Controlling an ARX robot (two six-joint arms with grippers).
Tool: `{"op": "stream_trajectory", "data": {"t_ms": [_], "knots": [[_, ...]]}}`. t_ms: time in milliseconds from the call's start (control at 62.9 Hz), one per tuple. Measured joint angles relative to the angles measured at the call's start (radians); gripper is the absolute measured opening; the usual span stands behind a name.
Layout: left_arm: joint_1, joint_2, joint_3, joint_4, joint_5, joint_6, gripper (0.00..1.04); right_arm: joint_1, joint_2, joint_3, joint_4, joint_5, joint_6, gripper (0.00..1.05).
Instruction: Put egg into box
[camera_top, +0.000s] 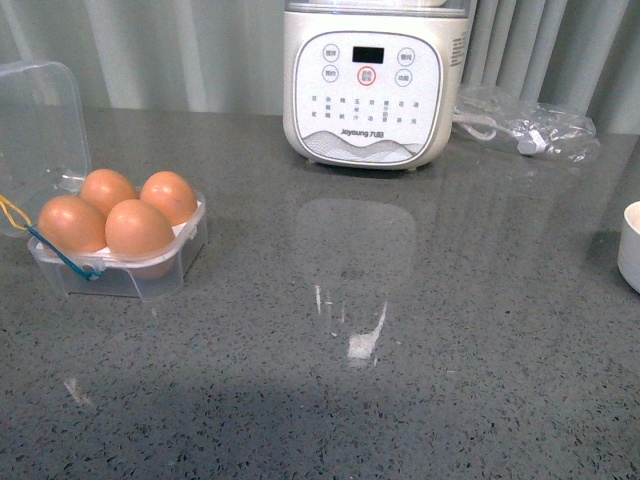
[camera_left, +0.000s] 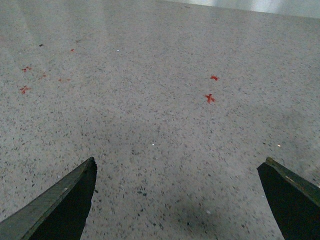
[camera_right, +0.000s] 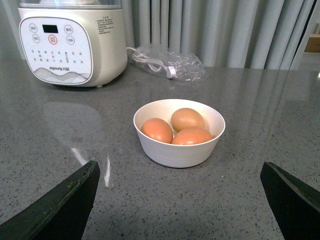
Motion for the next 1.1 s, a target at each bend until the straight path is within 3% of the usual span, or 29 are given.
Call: {"op": "stream_trajectory", "data": {"t_ms": [557, 1097], "knots": [[-0.1, 0.114, 0.132, 0.0, 0.026, -0.114, 0.98, 0.0, 0.0, 0.0, 0.0, 0.0, 0.0, 0.98], [-0.328, -0.006, 0.061, -0.066, 0.093, -0.092, 0.98, 0.0, 0.0, 0.0, 0.0, 0.0, 0.0, 0.98]]}}
